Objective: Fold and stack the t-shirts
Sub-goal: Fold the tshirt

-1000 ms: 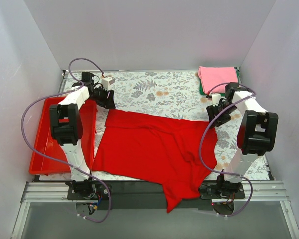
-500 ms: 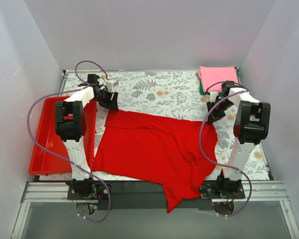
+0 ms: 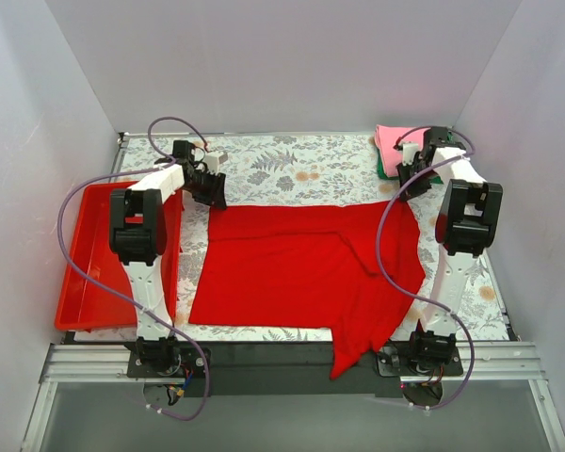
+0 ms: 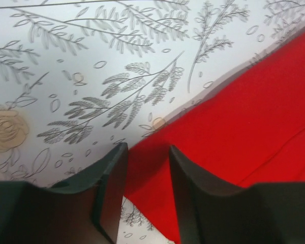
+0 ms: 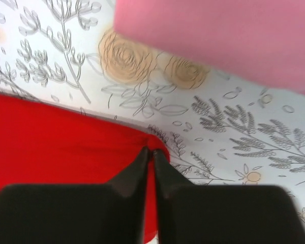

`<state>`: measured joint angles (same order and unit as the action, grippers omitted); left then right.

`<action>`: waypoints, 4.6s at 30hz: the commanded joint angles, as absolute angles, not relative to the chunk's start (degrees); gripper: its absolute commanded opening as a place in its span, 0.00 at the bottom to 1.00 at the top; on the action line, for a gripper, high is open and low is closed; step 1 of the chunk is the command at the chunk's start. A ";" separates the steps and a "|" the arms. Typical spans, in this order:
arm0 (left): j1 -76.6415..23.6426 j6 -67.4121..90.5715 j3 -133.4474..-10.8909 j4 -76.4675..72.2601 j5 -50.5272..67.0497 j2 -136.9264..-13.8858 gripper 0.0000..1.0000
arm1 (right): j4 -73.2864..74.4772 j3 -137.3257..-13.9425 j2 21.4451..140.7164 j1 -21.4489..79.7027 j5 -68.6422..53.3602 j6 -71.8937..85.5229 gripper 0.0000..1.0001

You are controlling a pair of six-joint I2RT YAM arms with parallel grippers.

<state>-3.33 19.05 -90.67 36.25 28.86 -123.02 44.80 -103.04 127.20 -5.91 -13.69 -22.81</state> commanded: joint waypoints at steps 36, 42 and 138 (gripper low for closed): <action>-3.16 23.65 -75.41 40.25 29.53 -102.48 0.53 | 57.22 -64.51 99.14 2.20 -12.31 -30.50 0.45; -3.16 24.52 -75.23 41.22 27.34 -104.32 0.52 | 57.22 -63.90 99.84 2.46 -12.92 -30.67 0.38; -4.13 24.26 -85.34 52.47 18.37 -108.90 0.00 | 75.50 -63.02 83.76 6.06 -22.76 -45.44 0.01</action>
<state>-3.95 24.86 -83.81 52.49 19.38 -111.31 73.63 -63.22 85.21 5.41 -20.43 -44.05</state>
